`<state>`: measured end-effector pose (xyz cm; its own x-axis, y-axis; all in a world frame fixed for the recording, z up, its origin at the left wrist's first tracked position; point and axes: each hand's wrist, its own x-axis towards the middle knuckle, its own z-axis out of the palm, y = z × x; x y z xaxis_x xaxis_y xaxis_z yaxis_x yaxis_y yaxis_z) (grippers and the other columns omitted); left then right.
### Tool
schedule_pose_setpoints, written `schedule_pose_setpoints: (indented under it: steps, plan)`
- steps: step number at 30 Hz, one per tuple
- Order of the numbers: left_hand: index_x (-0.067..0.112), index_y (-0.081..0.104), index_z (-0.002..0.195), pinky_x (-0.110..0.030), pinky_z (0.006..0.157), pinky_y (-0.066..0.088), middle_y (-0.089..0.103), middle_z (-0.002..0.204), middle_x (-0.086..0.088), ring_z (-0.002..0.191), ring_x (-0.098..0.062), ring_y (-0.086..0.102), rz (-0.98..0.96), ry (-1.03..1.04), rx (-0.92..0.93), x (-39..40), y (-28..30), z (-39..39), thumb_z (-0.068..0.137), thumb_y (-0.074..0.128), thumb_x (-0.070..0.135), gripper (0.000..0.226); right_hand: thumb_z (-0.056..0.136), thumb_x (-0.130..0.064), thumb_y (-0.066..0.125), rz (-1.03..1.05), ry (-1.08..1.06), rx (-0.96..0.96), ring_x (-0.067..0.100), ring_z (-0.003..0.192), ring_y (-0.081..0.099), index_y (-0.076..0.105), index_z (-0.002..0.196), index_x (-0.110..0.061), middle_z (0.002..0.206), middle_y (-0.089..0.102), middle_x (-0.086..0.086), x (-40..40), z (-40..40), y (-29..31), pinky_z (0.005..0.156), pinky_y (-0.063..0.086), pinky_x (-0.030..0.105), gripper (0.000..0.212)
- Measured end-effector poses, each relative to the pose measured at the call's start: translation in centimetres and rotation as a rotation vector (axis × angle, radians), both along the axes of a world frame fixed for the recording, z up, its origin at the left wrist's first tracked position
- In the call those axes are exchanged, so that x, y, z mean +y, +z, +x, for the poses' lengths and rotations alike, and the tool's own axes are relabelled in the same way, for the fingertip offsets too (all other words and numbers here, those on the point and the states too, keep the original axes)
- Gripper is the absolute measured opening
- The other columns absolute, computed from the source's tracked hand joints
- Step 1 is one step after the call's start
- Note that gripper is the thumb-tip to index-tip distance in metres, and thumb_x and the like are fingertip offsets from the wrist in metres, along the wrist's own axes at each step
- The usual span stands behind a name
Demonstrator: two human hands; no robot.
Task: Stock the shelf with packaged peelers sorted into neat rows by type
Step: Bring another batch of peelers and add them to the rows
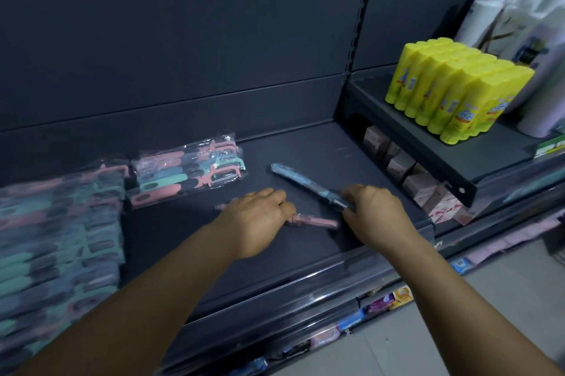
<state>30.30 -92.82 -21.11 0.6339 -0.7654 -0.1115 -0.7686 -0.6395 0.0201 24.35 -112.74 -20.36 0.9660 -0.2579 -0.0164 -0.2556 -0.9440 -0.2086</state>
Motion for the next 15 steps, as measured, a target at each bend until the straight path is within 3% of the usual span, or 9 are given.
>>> schedule_pose_setpoints:
  steps: [5,9,12,15]
  plan:
    - [0.018,0.046,0.125,-0.032,0.095,0.040,0.047,0.112,-0.003,0.110,-0.021,0.046,0.017,0.118,0.174,1.5,0.8,0.3,0.094,0.040,0.008,0.033,0.084,-0.020,0.058,0.134,-0.028,-0.003,0.030,0.107,0.058,0.058,0.118,-0.020,0.117,0.063,0.008,-0.2,0.5,-0.7,0.085,0.047,0.032,0.034]
    - [0.013,0.044,0.115,-0.040,0.088,0.044,0.041,0.099,-0.003,0.095,-0.024,0.050,-0.077,0.226,0.213,2.9,2.0,-0.3,0.096,0.034,0.011,0.021,0.085,-0.018,0.057,0.154,-0.021,0.019,0.028,0.106,0.058,0.057,0.119,-0.020,0.117,0.063,0.007,-0.4,1.0,-0.8,0.084,0.046,0.032,0.035]
    - [0.013,0.043,0.117,-0.045,0.081,0.047,0.045,0.105,-0.005,0.085,-0.026,0.052,-0.184,0.286,0.201,3.9,2.9,-0.7,0.099,0.034,0.017,0.021,0.084,-0.018,0.058,0.210,-0.024,-0.046,0.026,0.103,0.058,0.057,0.115,-0.021,0.112,0.064,0.004,-0.2,1.0,-0.7,0.084,0.047,0.031,0.031]
    - [0.015,0.041,0.117,-0.043,0.081,0.047,0.044,0.117,-0.001,0.090,-0.027,0.055,-0.243,0.321,0.169,4.8,3.5,-0.9,0.099,0.037,0.025,0.021,0.083,-0.016,0.060,0.268,0.027,-0.143,0.023,0.101,0.058,0.058,0.109,-0.020,0.107,0.064,0.000,0.6,1.2,-0.3,0.083,0.046,0.030,0.026]
